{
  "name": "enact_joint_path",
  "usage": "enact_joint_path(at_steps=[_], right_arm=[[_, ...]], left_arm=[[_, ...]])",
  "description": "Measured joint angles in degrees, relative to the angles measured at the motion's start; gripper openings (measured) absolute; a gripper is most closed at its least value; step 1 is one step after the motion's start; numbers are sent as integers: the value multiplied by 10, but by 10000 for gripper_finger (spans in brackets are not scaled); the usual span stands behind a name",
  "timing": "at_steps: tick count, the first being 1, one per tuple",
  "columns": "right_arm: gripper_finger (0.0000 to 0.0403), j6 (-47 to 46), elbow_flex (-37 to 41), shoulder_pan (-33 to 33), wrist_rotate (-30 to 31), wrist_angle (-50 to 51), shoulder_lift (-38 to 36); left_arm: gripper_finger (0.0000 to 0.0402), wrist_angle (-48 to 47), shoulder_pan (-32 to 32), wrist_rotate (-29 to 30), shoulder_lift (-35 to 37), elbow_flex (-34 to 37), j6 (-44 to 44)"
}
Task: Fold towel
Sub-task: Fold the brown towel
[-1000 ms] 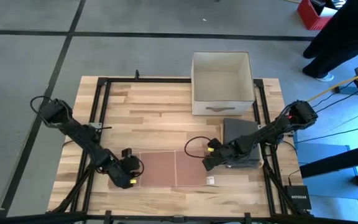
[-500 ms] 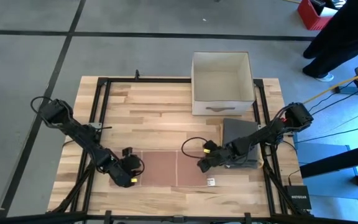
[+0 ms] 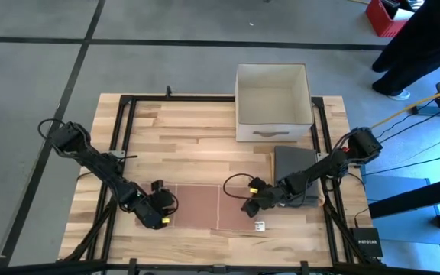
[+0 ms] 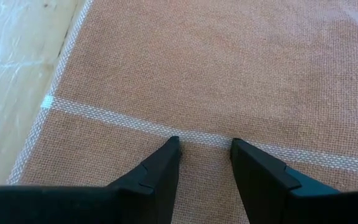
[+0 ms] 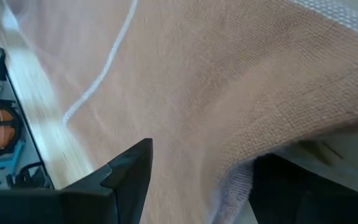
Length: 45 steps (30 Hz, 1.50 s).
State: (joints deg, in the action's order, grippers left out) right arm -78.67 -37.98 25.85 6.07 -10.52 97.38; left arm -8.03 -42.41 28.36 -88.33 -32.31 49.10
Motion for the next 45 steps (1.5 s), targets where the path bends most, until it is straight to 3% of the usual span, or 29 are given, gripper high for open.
enact_joint_path(at_steps=[4, 7, 11, 18, 24, 28, 32, 37, 45], right_arm=[[229, -11, -1, 7, 31, -5, 4], [204, -9, -1, 7, 40, -5, 4], [141, 11, -1, 6, 51, -2, 5], [15, 62, 0, 4, 81, 1, 7], [34, 72, 0, 4, 100, 1, 6], [12, 71, 0, 4, 104, 0, 6], [18, 54, -4, 3, 115, 0, 5], [19, 39, -21, -1, 112, 1, 5], [21, 58, -93, -12, 124, 0, 4]], left_arm=[[138, 13, 2, 3, 0, 0, -9], [138, 11, 3, 2, 0, -7, -31], [138, -28, 3, -42, 6, -34, -45], [138, -46, 29, -40, 39, -80, -70], [138, 59, 83, -17, 14, -85, -178], [138, 167, 122, -17, -35, -85, -250], [138, 241, 148, -19, -93, -85, -306], [138, 314, 168, -20, -155, -85, -309], [138, 326, 176, -18, -194, -87, -294]])
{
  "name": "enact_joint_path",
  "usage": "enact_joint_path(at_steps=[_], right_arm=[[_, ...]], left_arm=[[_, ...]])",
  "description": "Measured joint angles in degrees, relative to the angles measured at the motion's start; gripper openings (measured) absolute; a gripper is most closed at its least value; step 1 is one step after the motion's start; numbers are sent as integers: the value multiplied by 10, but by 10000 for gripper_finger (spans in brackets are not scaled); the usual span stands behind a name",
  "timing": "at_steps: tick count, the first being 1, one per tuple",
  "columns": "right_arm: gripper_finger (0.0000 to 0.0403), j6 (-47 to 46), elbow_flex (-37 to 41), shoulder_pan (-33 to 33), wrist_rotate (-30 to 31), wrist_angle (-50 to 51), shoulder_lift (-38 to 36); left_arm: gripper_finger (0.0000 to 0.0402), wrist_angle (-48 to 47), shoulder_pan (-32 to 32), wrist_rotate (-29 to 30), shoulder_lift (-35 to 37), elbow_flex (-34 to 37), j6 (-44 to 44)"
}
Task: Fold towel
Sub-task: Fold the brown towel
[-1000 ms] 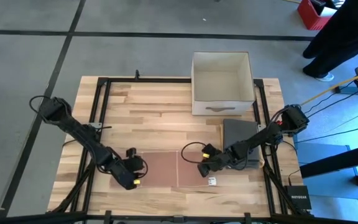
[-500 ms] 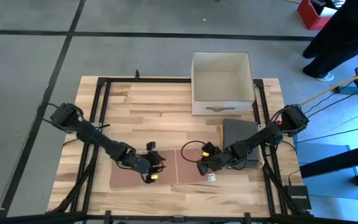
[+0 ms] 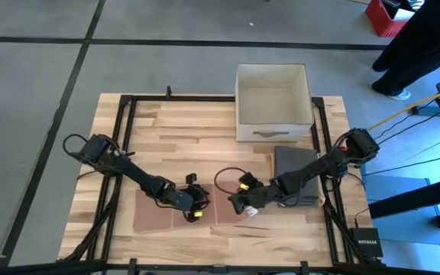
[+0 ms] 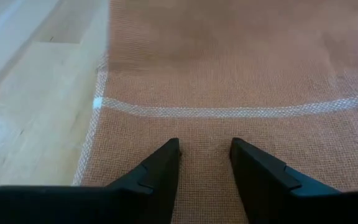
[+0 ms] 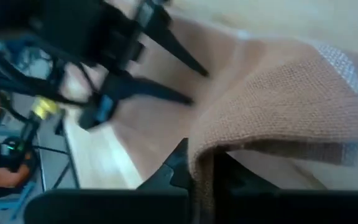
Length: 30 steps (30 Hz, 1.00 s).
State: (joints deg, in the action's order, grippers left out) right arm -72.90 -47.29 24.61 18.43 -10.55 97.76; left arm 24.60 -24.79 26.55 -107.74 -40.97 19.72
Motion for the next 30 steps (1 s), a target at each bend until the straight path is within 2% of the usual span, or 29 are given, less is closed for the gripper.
enact_joint_path(at_steps=[7, 13, 19, 23, 26, 30], right_arm=[[10, 48, -44, -22, 31, -13, 2], [20, 83, -45, -38, 28, -120, 37], [11, 95, -45, -37, 30, -141, 54], [18, 108, -45, -37, 30, -142, 54], [20, 117, -45, -37, 29, -147, 54], [12, 136, -45, -37, 19, -149, 54]], left_arm=[[138, 16, 0, -3, -2, 1, -18], [138, 18, 3, -5, -2, 1, -22], [138, -5, 2, -8, 45, -5, -44], [138, -120, -17, -9, 125, -15, -28], [138, -220, -41, -30, 176, -16, 65], [138, -316, -80, -44, 177, -15, 157]])
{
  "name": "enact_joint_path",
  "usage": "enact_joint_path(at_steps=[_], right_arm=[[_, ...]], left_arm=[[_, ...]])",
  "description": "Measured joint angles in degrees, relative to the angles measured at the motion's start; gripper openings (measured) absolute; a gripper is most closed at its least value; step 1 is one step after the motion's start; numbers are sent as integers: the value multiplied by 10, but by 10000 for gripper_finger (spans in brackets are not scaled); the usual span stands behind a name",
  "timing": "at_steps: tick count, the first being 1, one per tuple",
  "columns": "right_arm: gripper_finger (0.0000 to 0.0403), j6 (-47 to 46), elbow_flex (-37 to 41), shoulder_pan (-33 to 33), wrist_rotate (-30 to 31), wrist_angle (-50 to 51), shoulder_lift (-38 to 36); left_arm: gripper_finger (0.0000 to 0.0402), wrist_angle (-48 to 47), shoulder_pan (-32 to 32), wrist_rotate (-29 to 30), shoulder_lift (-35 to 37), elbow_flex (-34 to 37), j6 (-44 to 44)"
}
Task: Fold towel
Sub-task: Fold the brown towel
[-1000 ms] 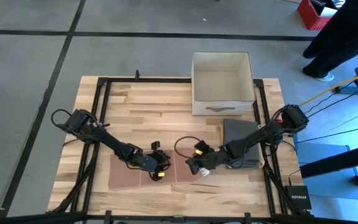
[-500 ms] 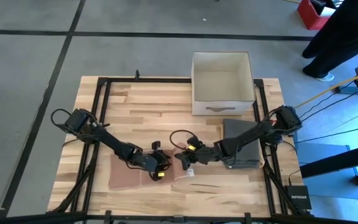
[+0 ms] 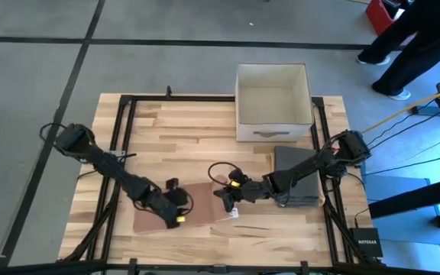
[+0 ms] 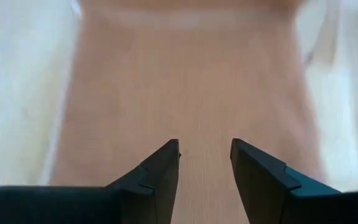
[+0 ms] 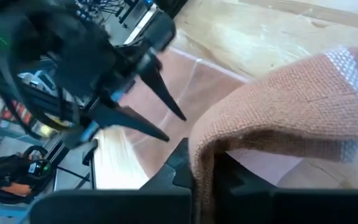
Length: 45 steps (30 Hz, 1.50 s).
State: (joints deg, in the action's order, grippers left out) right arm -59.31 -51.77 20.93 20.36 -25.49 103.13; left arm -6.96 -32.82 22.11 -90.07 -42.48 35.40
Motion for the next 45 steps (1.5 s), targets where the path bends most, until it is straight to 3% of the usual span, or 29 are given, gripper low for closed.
enact_joint_path(at_steps=[4, 8, 16, 23, 28, 34, 40, 45], right_arm=[[16, 11, 0, -1, -4, -1, 0], [20, 11, 0, 0, -4, -4, 0], [16, 15, 0, -3, -3, -55, 0], [14, 19, 0, -8, -4, -62, 0], [15, 22, 0, -8, -4, -61, 0], [17, 22, 0, -8, 1, -62, 0], [14, 20, -1, -8, -8, -80, 1], [20, 13, -54, -8, -26, -72, 29]], left_arm=[[138, 15, -19, 8, -53, 0, -7], [138, 94, 4, 59, -111, -2, -9], [138, 255, 46, 51, -163, -2, -100], [138, 211, 64, 49, -152, -47, -153], [138, -21, 52, 21, -73, -120, -108], [138, -184, -22, 36, -18, -105, 13], [138, -63, -83, 70, -36, 0, 98], [138, 63, -70, 95, -63, 46, 95]])
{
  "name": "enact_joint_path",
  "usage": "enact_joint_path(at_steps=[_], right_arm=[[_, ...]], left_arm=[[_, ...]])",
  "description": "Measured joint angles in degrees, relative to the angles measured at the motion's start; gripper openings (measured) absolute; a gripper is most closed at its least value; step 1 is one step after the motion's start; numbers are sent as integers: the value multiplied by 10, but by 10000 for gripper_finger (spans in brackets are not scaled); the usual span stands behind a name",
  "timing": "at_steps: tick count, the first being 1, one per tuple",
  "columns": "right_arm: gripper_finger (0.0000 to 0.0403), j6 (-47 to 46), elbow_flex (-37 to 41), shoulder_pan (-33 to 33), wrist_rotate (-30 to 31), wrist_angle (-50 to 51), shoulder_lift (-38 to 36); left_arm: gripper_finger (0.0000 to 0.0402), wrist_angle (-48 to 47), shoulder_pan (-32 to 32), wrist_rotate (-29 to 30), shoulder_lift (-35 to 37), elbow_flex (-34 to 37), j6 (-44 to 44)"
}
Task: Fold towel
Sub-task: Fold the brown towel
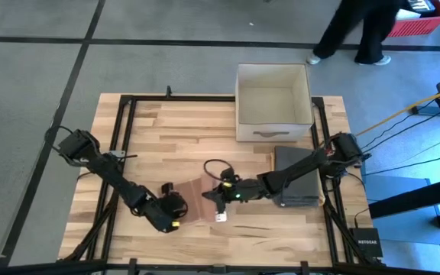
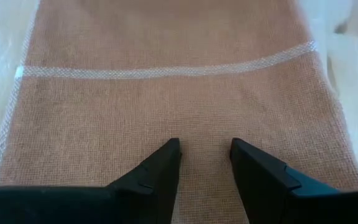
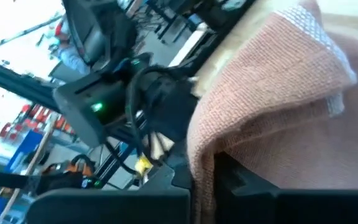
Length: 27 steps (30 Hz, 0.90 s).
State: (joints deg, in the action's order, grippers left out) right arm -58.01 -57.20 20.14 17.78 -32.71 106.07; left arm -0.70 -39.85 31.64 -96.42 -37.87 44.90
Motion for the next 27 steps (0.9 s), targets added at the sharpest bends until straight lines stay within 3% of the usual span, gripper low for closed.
enact_joint_path(at_steps=[10, 17, 22, 24, 27], right_arm=[[20, 10, -149, -16, -49, 68, 107], [15, -2, -177, -38, -90, 77, 151], [19, -3, -179, -41, -95, 82, 151], [19, -3, -179, -41, -101, 83, 151], [20, -5, -179, -40, -104, 78, 151]], left_arm=[[138, 21, 12, -3, -1, 1, -18], [138, -14, 10, -21, 30, -26, -37], [138, -135, -6, -124, 95, -56, 14], [138, -180, -27, -124, 114, -56, 68], [138, -199, -67, -72, 112, -32, 130]])
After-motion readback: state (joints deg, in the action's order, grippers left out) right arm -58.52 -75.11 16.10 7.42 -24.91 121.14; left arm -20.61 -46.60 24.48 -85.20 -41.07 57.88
